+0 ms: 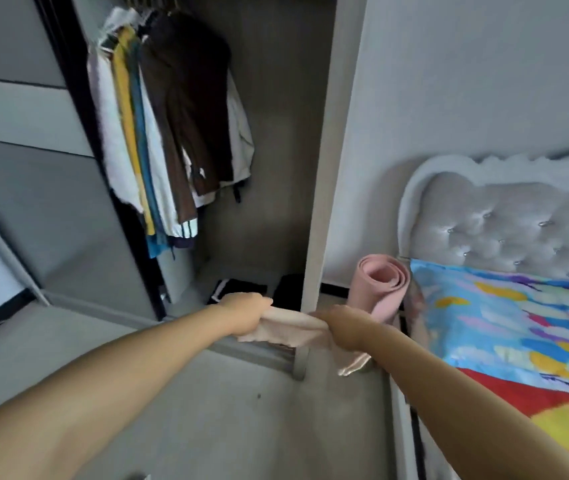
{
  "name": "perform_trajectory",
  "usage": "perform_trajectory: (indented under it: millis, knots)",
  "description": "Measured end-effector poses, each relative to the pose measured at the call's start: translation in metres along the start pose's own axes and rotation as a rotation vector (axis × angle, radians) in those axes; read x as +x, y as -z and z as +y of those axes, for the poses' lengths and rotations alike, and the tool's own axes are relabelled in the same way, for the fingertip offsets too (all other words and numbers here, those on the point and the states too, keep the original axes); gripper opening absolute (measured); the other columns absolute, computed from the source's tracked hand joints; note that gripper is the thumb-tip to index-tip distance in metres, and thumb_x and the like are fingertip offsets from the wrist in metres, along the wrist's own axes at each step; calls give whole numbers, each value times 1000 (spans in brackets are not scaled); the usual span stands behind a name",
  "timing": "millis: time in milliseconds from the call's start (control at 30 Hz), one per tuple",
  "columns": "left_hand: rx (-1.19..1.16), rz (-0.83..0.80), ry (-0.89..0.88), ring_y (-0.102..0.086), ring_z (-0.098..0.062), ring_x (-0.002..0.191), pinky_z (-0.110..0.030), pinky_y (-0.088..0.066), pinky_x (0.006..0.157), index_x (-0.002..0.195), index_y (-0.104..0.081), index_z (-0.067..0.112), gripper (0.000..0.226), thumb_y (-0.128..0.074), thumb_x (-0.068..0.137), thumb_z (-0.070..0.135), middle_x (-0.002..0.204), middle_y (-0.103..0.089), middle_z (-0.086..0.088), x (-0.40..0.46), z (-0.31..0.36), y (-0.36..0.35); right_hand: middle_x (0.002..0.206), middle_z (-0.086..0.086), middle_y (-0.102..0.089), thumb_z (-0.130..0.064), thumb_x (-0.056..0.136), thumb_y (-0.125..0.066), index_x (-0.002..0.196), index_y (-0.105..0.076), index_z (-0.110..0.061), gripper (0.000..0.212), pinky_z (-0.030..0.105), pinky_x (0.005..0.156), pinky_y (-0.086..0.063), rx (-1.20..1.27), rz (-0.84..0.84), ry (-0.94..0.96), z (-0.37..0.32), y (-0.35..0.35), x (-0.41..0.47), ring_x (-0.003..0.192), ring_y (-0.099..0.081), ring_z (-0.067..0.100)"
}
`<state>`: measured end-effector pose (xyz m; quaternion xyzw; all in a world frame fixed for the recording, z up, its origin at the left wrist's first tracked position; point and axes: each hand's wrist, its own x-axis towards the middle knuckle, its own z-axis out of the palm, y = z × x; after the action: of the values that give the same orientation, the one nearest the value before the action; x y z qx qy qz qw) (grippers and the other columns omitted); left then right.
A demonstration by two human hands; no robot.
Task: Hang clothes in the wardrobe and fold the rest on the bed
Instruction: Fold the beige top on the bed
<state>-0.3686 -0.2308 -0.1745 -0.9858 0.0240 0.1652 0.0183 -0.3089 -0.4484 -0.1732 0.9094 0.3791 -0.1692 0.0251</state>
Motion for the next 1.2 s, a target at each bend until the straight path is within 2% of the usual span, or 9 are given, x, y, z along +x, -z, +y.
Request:
perform_trajectory:
  millis: [67, 133, 233, 300, 533, 633, 867, 1067, 1200]
  knots:
    - [-7, -9, 55, -51, -32, 120, -41, -44, 95, 131, -46, 13, 49, -52, 85, 0, 127, -54, -13, -4, -45, -7, 129, 4, -54, -17, 90, -50, 141, -38, -43, 59, 41, 96, -46, -14, -18, 37, -30, 9, 37, 119, -54, 28]
    - [-34, 2, 94, -46, -33, 126, -40, -46, 93, 135, -44, 12, 50, -47, 87, 0, 131, -52, -14, -7, -84, -13, 131, 2, -54, -18, 90, -53, 143, -36, -42, 61, 41, 98, -45, -21, -27, 72, -54, 14, 72, 120, -53, 26]
    - [-67, 38, 116, -57, -32, 112, -37, -47, 83, 132, -47, 13, 48, -41, 87, -1, 127, -55, -12, -8, -131, -20, 130, 0, -55, -22, 88, -60, 145, -32, -42, 67, 37, 98, -45, -53, -40, 133, -80, 19, 117, 120, -53, 24]
    - [-91, 44, 127, -57, -32, 112, -34, -46, 84, 134, -47, 17, 50, -40, 87, 0, 129, -55, -11, -2, -155, -28, 127, 0, -57, -23, 87, -61, 144, -34, -43, 66, 36, 96, -45, -64, -61, 170, -92, 21, 145, 118, -54, 24]
    - [-126, -60, 174, -57, -33, 114, -38, -49, 90, 137, -44, 21, 55, -35, 87, 0, 133, -53, -11, 73, -230, -39, 128, 3, -56, -13, 90, -46, 141, -39, -44, 59, 38, 97, -43, -11, -107, 236, -82, 26, 265, 119, -52, 26]
    - [-133, -125, 168, -56, -33, 115, -38, -48, 92, 139, -42, 18, 52, -39, 89, 4, 134, -52, -12, 119, -260, -36, 126, 4, -56, -14, 91, -46, 139, -40, -45, 57, 36, 93, -43, 31, -136, 228, -68, 27, 320, 115, -53, 26]
    - [-154, -185, 111, -57, -32, 112, -30, -38, 79, 136, -44, 15, 44, -42, 94, 6, 129, -54, -13, 206, -316, -24, 133, 5, -52, -7, 92, -43, 145, -33, -43, 65, 29, 91, -39, 50, -209, 199, -49, 37, 414, 121, -51, 25]
    - [-209, -275, 0, -59, -32, 105, -40, -49, 88, 137, -43, 14, 47, -35, 93, 0, 122, -56, -14, 274, -356, -45, 132, 5, -54, -2, 91, -39, 145, -34, -41, 67, 33, 93, -47, 101, -287, 75, -35, 21, 470, 114, -56, 27]
    - [-214, -306, -105, -54, -33, 116, -42, -47, 95, 146, -33, 18, 54, -35, 94, 1, 133, -51, -14, 327, -387, -72, 130, 4, -56, -4, 90, -40, 142, -37, -47, 67, 30, 96, -42, 188, -261, -52, -29, -4, 509, 118, -55, 24]
